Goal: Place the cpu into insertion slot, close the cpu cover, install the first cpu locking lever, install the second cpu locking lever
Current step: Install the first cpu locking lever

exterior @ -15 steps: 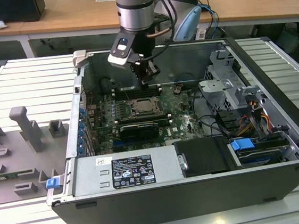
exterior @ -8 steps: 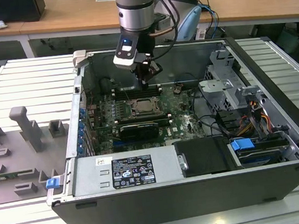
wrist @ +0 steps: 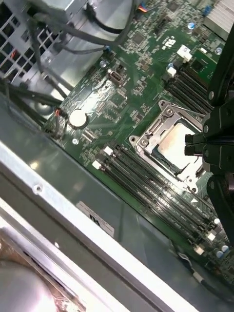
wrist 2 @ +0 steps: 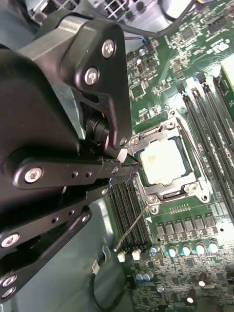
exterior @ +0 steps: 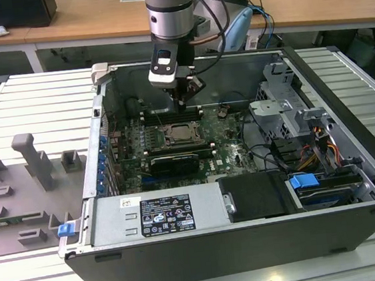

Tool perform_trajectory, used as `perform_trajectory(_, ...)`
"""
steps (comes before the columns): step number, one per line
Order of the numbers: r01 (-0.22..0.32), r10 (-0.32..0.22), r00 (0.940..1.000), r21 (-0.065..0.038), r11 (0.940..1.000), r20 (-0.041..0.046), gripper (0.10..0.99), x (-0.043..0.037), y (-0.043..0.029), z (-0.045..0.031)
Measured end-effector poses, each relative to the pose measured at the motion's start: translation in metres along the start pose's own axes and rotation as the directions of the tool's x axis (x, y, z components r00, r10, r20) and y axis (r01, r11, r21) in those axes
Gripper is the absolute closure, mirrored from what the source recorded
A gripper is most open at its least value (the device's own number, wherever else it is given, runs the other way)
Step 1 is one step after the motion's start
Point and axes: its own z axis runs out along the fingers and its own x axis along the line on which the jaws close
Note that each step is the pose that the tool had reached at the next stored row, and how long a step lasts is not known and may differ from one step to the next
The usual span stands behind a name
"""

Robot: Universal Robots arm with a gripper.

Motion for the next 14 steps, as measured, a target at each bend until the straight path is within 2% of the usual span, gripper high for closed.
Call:
perform_trajectory(4,0.065,-0.065,0.9979,-0.001,0.9979,-0.0025,0.98,0.0,0.0,0.0)
perform_trajectory(5,0.098,-0.098,0.9951,-0.002,0.9951,-0.0039,0.98,0.0,0.0,0.0)
perform_trajectory(6,0.143,-0.143,0.9898,-0.004,0.9898,-0.006,0.98,0.0,0.0,0.0001)
perform_trajectory(8,0.198,-0.198,0.9802,-0.006,0.9803,-0.0085,0.98,0.0,0.0,0.0001)
perform_trajectory(9,0.241,-0.241,0.9705,-0.008,0.9706,-0.0104,0.98,0.0,0.0,0.0002)
perform_trajectory(10,0.288,-0.288,0.9576,-0.01,0.9576,-0.0123,0.98,0.0,0.0,0.0003)
perform_trajectory(11,0.312,-0.312,0.95,-0.011,0.95,-0.0133,0.98,0.0,0.0,0.0003)
perform_trajectory(14,0.353,-0.354,0.9353,-0.013,0.9354,-0.0149,0.98,0.0,0.0,0.0003)
